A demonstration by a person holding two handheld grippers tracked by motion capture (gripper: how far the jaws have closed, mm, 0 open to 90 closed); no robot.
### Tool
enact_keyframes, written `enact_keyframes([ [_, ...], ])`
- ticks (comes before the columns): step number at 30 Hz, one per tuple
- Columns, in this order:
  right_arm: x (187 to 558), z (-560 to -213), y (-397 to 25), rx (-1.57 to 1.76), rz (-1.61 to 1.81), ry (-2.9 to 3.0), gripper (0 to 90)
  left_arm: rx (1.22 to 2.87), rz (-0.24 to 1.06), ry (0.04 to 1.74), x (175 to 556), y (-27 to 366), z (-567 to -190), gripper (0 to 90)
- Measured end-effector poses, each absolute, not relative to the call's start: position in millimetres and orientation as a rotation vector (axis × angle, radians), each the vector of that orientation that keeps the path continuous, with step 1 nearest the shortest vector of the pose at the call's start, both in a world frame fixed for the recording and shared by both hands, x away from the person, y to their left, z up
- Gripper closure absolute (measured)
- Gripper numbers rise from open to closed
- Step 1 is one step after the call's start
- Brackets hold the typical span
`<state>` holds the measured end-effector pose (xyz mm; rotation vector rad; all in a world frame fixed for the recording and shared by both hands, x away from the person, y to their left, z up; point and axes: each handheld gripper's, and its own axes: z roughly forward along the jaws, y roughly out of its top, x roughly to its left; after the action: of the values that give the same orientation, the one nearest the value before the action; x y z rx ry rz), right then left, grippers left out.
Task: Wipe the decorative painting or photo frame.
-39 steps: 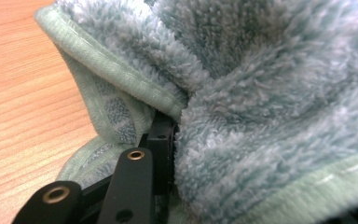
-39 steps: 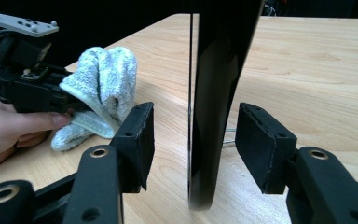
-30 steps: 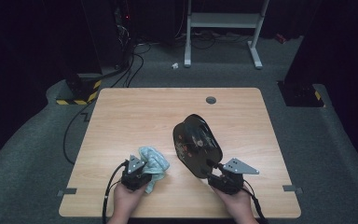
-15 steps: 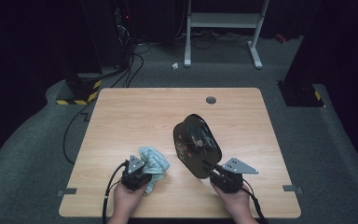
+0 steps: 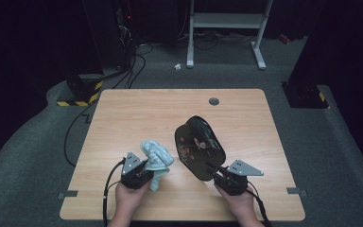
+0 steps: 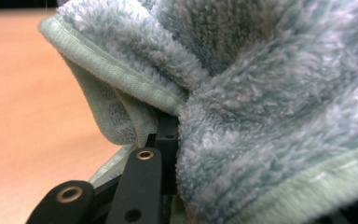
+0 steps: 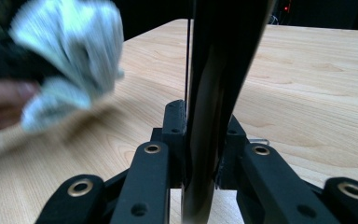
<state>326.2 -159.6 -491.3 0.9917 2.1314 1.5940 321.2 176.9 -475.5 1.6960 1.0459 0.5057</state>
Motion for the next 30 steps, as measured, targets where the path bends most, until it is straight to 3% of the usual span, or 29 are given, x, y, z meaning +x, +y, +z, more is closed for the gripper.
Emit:
enact_keyframes([
  [17, 326, -492, -160, 0.992, 1.610, 2.130, 77.4, 1.607, 0.548, 0.794, 337, 117, -370, 70.4],
  [30, 327, -492, -161, 0.984, 1.611, 2.138, 77.5, 1.580, 0.540, 0.736, 370, 80, -328, 70.3],
])
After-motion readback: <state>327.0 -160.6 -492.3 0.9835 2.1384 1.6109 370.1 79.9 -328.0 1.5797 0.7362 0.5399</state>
